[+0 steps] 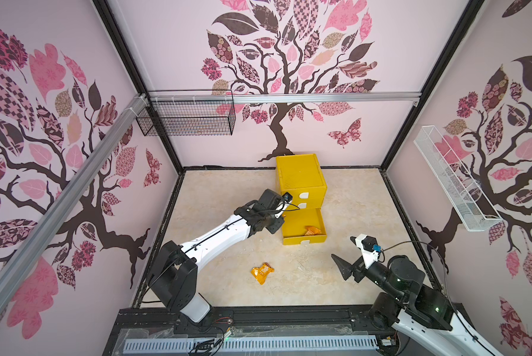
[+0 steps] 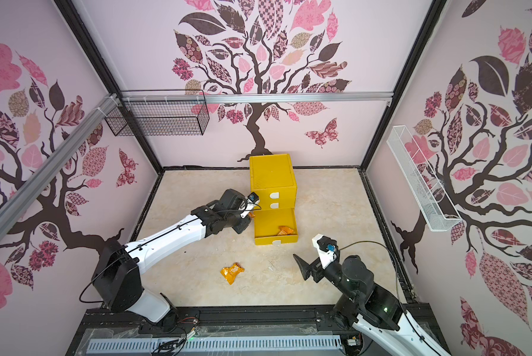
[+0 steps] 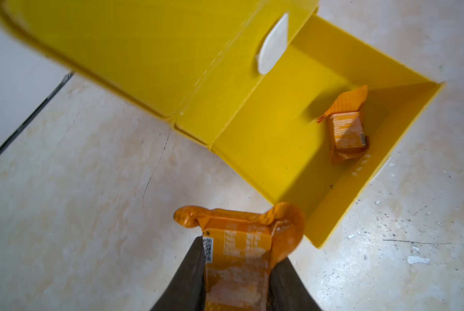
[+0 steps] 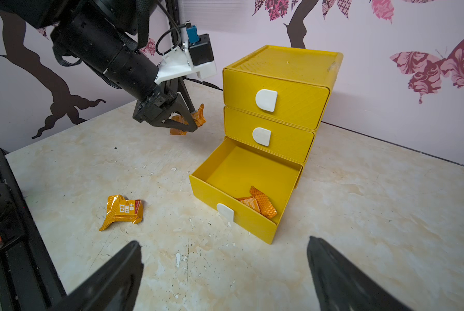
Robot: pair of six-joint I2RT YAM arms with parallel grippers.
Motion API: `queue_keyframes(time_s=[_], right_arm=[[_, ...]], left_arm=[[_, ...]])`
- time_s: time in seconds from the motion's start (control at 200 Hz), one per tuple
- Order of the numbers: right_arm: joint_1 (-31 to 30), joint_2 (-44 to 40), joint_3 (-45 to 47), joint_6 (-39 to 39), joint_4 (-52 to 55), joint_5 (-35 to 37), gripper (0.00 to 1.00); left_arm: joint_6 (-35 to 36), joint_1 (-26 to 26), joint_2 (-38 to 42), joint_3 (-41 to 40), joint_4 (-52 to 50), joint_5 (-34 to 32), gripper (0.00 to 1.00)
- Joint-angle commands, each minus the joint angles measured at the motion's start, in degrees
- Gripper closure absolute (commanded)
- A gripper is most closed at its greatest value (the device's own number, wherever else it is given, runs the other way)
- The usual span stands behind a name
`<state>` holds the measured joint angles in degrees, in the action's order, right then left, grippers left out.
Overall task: Place the cookies into the drawer by color
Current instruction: Place the cookie in the drawer.
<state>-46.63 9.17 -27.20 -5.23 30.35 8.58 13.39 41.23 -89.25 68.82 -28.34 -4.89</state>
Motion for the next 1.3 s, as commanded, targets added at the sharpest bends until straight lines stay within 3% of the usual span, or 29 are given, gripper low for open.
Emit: queue_keyframes(time_s=[0.0,0.22,0.575,0.955,1.295], right_arm=[[0.40,0.41,0.35,-0.29,-0.98,0.44,0.01],[0.47,0.64,0.20,-0.37,-0.89,0.41,0.01],[0.66,0.41,0.29,-0.30,-0.86,0.34,0.01],[0.68,0.42,0.22,-0.33,-0.73,0.33,0.01],[0.84,0.35,0.47,-0.24,-1.00,0.54,0.01]], left_arm=[[4.31,1.26,1.46,0.34,3.82,2.89,0.85],[5.41,1.87,-2.19,5.09,4.68,10.00,0.80],[10.30,5.88,-13.45,18.14,4.43,8.04,0.76],[10.51,6.10,-15.45,19.80,7.02,6.16,0.20],[10.22,6.14,-7.55,15.22,1.08,4.81,0.03]])
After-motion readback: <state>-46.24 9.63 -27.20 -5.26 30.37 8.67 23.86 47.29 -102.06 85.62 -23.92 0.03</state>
